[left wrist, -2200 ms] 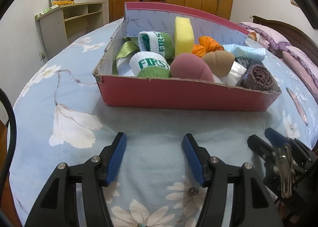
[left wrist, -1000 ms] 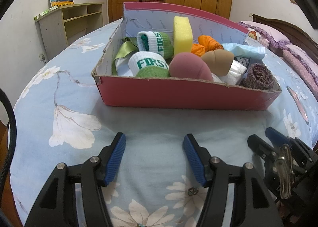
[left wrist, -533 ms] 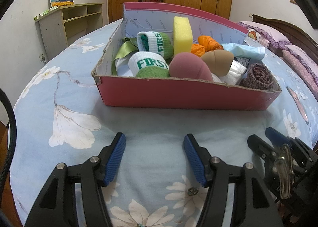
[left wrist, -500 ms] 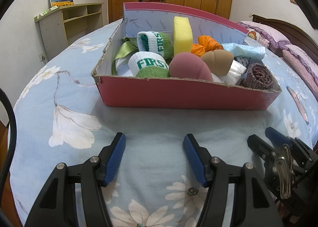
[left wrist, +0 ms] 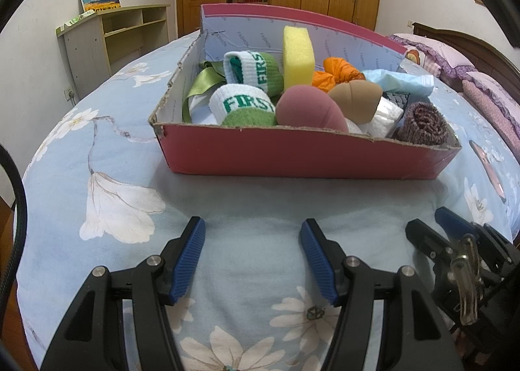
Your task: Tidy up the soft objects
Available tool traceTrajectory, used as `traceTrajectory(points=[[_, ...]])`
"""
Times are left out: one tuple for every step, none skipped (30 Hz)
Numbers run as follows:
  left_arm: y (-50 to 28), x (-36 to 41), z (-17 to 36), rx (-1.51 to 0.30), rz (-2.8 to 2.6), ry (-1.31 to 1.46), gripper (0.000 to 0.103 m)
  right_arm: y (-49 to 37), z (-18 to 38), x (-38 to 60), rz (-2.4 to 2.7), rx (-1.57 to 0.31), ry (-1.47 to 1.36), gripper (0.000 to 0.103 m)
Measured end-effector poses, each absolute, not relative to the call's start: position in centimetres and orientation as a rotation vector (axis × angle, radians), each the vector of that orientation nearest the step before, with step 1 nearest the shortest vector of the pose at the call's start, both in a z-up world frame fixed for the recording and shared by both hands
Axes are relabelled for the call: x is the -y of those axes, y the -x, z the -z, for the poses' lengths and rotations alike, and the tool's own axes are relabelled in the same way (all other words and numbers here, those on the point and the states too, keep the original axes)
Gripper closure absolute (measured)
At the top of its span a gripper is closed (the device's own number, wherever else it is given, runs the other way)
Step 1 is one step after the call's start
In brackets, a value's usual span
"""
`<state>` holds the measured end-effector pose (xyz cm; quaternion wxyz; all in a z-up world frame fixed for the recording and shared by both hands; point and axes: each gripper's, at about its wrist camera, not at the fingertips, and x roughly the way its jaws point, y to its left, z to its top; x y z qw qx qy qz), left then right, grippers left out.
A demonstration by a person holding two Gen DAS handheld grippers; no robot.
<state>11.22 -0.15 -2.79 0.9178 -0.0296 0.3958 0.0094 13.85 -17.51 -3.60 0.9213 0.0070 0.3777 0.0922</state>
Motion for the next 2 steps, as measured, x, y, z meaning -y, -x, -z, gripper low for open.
traceTrajectory(points=[[-11.21,0.11,2.76,-0.817,-0.021,0.063,0.038,-13.95,3.54,17.53,-0.190,-0.779,-0.017,0.048],[-11.23,0.07,2.76,-0.820,-0.022,0.065,0.038,-14.05,3.46,17.62,-0.190,-0.782,-0.020,0.048]])
